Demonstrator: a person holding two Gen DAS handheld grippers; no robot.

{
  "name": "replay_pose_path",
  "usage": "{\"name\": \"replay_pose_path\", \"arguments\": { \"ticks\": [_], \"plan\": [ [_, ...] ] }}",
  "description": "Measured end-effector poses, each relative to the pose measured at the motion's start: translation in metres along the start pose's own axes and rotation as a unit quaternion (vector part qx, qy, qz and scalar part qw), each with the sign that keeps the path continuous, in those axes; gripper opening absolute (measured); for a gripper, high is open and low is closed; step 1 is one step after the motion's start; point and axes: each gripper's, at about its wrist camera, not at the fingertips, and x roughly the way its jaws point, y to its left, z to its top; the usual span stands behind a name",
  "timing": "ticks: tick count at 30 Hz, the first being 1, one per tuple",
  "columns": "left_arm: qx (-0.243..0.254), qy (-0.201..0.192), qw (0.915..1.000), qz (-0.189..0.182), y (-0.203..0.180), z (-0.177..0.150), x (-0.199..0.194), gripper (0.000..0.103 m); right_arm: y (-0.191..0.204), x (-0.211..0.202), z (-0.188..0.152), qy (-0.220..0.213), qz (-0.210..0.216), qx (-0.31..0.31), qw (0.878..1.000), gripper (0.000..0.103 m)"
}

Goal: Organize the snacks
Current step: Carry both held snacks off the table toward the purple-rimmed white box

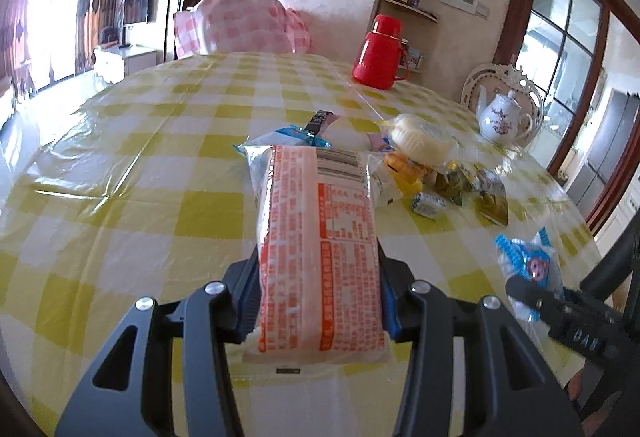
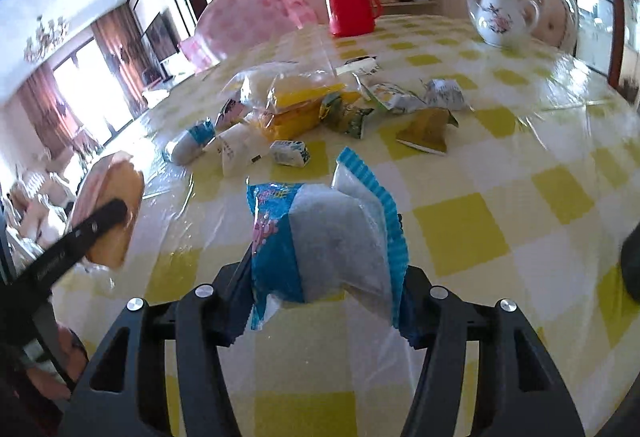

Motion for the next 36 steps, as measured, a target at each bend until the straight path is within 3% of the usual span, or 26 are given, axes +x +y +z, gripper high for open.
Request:
{"name": "replay_pose_path", "arguments": {
  "ticks": [15,23,27,28,30,32,34,36],
  "plan": [
    [0.052,0.001,0.9986,0.012,0.008,-0.024,-0.045,0.048,0.017,-0.019,-0.018,-0.006,0.049,0.023,0.999,0.057],
    [0.067,-0.026,0.9961,0.052,0.039,-0.030,-0.088,0.047,0.065,-0.019,-0.034,0.010,0.101,-0.010,0.995,0.057],
    [0.045,0.019,0.9982,0.035,0.061,-0.031,-0.077,0.048,0.083,-0.012,-0.036,0.020,0.089,-0.024,0.996,0.057],
    [0.030,0.030,0.9988,0.022,0.066,-0.033,-0.072,0.052,0.082,-0.011,-0.035,0.021,0.088,-0.019,0.996,0.057],
    [0.014,0.049,0.9987,-0.008,0.068,-0.034,-0.064,0.096,0.078,-0.010,-0.034,0.024,0.093,-0.008,0.995,0.057],
    [0.033,0.066,0.9971,-0.017,0.055,-0.031,-0.046,0.101,0.078,-0.010,-0.035,0.026,0.090,-0.005,0.996,0.057],
    [0.074,0.069,0.9946,0.022,0.040,-0.028,-0.028,0.101,0.080,-0.010,-0.036,0.025,0.086,-0.009,0.996,0.057],
    [0.101,0.113,0.9876,0.040,0.031,-0.024,-0.002,0.101,0.080,-0.011,-0.035,0.023,0.087,-0.013,0.996,0.057]
  ]
}}
